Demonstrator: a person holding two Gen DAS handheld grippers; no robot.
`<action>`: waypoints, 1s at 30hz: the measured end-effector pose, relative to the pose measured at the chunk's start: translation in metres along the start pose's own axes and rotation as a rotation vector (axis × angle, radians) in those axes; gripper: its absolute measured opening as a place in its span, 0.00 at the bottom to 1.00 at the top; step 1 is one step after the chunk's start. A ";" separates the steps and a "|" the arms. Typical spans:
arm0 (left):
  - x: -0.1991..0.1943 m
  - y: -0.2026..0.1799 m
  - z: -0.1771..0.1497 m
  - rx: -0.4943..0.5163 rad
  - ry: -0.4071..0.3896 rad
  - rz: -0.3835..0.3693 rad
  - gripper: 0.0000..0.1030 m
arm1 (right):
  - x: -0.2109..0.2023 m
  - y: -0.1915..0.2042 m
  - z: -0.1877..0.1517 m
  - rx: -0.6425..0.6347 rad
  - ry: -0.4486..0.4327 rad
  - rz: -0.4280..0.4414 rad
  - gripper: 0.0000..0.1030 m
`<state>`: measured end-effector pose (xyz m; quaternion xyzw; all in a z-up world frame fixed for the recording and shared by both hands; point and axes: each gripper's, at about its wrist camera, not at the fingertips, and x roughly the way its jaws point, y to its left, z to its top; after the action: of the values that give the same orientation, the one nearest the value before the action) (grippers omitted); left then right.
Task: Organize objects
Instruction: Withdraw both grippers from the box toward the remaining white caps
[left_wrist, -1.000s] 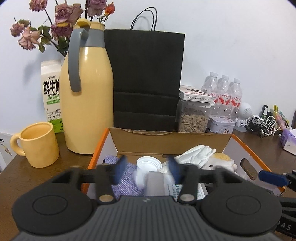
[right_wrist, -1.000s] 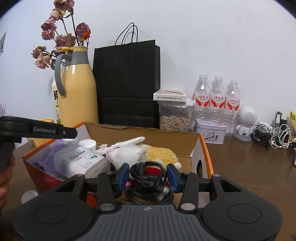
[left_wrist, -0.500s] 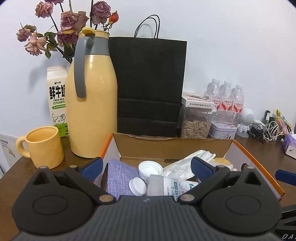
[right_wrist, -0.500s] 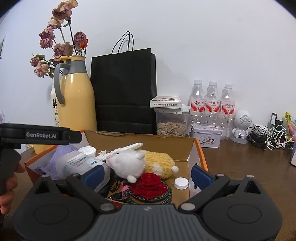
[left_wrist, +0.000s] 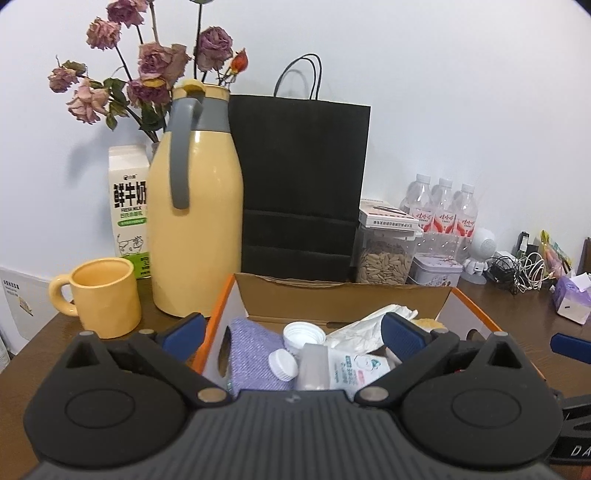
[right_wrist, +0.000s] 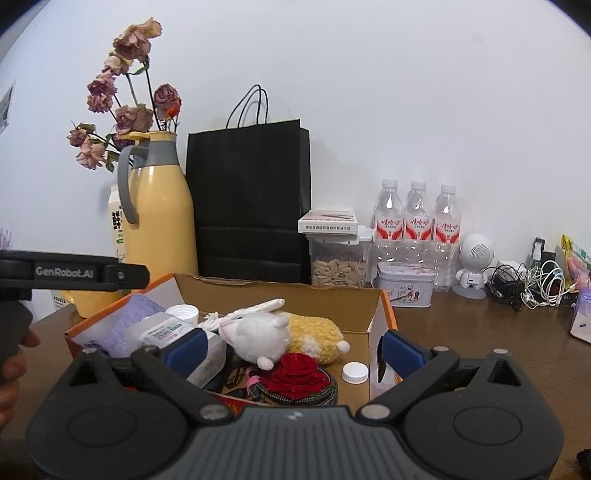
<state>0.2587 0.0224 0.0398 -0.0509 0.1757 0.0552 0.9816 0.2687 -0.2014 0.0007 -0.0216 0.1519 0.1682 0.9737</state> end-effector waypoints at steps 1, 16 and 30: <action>-0.003 0.002 -0.001 0.000 0.000 0.003 1.00 | -0.003 0.001 0.000 -0.005 -0.002 0.001 0.98; -0.042 0.028 -0.044 0.043 0.083 0.034 1.00 | -0.031 0.020 -0.022 -0.066 0.034 0.044 0.99; -0.051 0.066 -0.079 0.021 0.238 0.074 1.00 | -0.029 0.034 -0.054 -0.095 0.169 0.044 0.99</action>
<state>0.1762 0.0739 -0.0218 -0.0401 0.2932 0.0830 0.9516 0.2157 -0.1833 -0.0418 -0.0786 0.2257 0.1944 0.9514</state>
